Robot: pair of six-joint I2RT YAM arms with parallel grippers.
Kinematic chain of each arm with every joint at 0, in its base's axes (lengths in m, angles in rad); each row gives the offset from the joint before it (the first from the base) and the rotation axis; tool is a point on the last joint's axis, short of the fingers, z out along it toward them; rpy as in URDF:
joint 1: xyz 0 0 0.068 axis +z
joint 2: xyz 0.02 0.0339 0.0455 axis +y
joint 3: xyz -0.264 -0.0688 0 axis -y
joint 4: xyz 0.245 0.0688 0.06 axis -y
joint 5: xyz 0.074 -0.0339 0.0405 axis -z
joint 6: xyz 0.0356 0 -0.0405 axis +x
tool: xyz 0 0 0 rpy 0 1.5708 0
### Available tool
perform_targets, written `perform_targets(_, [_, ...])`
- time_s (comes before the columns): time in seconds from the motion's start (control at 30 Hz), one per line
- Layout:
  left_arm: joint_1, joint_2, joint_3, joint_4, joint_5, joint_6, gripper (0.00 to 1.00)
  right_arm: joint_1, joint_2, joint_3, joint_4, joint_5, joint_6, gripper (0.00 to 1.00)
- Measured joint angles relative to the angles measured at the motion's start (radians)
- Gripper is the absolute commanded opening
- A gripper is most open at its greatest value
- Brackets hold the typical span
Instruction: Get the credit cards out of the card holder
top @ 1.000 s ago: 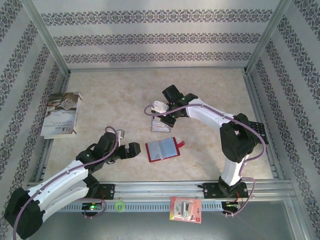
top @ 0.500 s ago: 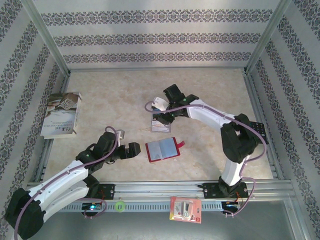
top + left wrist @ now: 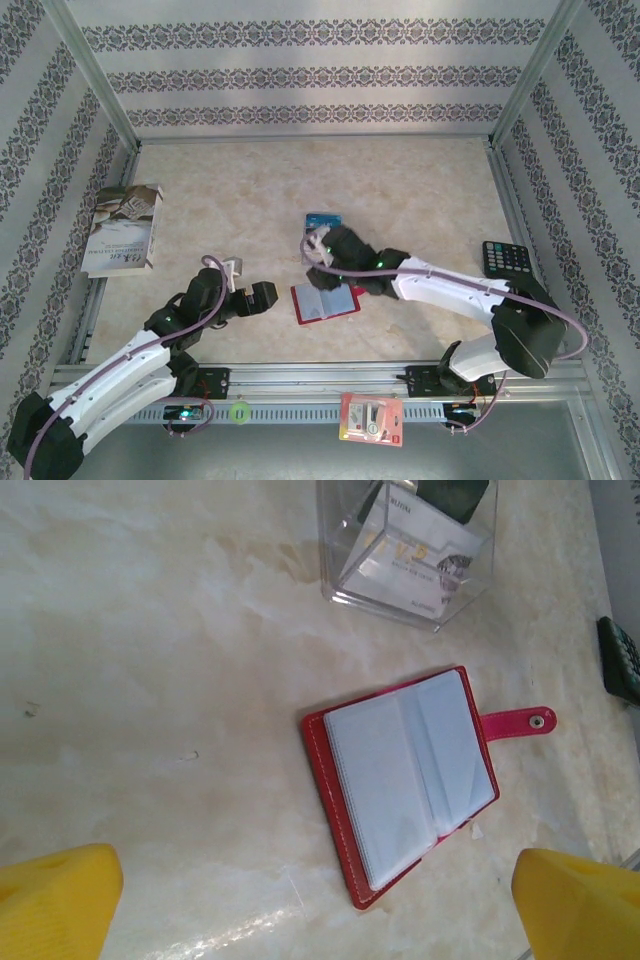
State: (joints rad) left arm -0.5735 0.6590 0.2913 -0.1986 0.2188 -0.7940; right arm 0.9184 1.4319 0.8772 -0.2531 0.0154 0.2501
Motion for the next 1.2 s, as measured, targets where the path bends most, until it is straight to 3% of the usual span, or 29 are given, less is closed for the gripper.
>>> perform_targets(0.27, [0.0,-0.04,-0.041,-0.004,-0.018,-0.008,1.0,0.177,0.121,-0.037,-0.009,0.077,0.121,0.44])
perform_targets(0.7, [0.0,-0.042,-0.052,-0.004,-0.017,-0.008,1.0,0.229,0.281,0.054,-0.021,0.129,0.13,0.43])
perform_targets(0.8, [0.0,-0.041,-0.052,-0.004,-0.017,-0.008,1.0,0.242,0.302,0.074,-0.026,0.137,0.134,0.35])
perform_targets(1.0, [0.0,-0.041,-0.052,-0.003,-0.01,-0.008,0.86,0.244,0.31,0.083,-0.018,0.138,0.148,0.02])
perform_targets(1.2, [0.0,0.026,-0.054,0.04,0.038,-0.013,0.65,0.242,0.274,0.051,0.046,0.119,0.186,0.0])
